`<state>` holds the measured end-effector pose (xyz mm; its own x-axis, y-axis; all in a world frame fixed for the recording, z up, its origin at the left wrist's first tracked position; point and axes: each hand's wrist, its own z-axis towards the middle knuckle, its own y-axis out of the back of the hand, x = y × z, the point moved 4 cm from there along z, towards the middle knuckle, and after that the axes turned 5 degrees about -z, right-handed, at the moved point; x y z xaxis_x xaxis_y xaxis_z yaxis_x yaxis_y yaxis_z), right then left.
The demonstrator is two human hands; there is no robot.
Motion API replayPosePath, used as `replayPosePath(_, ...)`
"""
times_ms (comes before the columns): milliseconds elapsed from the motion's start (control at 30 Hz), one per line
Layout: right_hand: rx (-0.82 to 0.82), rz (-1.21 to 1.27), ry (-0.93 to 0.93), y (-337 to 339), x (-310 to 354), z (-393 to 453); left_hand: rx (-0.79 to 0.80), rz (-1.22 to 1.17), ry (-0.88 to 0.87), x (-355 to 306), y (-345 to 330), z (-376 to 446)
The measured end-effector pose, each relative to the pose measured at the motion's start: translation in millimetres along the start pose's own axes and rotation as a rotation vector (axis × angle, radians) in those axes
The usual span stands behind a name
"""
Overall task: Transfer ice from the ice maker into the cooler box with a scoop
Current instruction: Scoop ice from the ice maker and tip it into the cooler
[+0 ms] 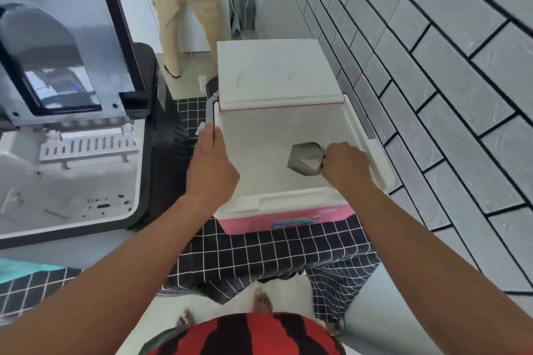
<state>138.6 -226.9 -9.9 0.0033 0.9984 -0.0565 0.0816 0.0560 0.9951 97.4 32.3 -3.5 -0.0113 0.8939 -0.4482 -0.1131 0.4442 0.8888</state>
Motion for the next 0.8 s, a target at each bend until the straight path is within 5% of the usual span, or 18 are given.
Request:
replayPosePath(333, -0.022, 0.280, 0.044, 40, 20, -27, 0.064, -0.266, 0.003, 2, 37, -2)
replayPosePath(533, -0.076, 0.402, 0.264, 123, 84, -46, -0.219, -0.322, -0.224, 47, 146, -30)
replayPosePath(700, -0.067, 0.318, 0.513, 175, 185, -70, -0.312, -0.256, -0.033, 152, 196, -63)
replayPosePath(800, -0.059, 0.060, 0.672, 185, 250, -82, -0.293, -0.171, 0.111, 213, 202, -83)
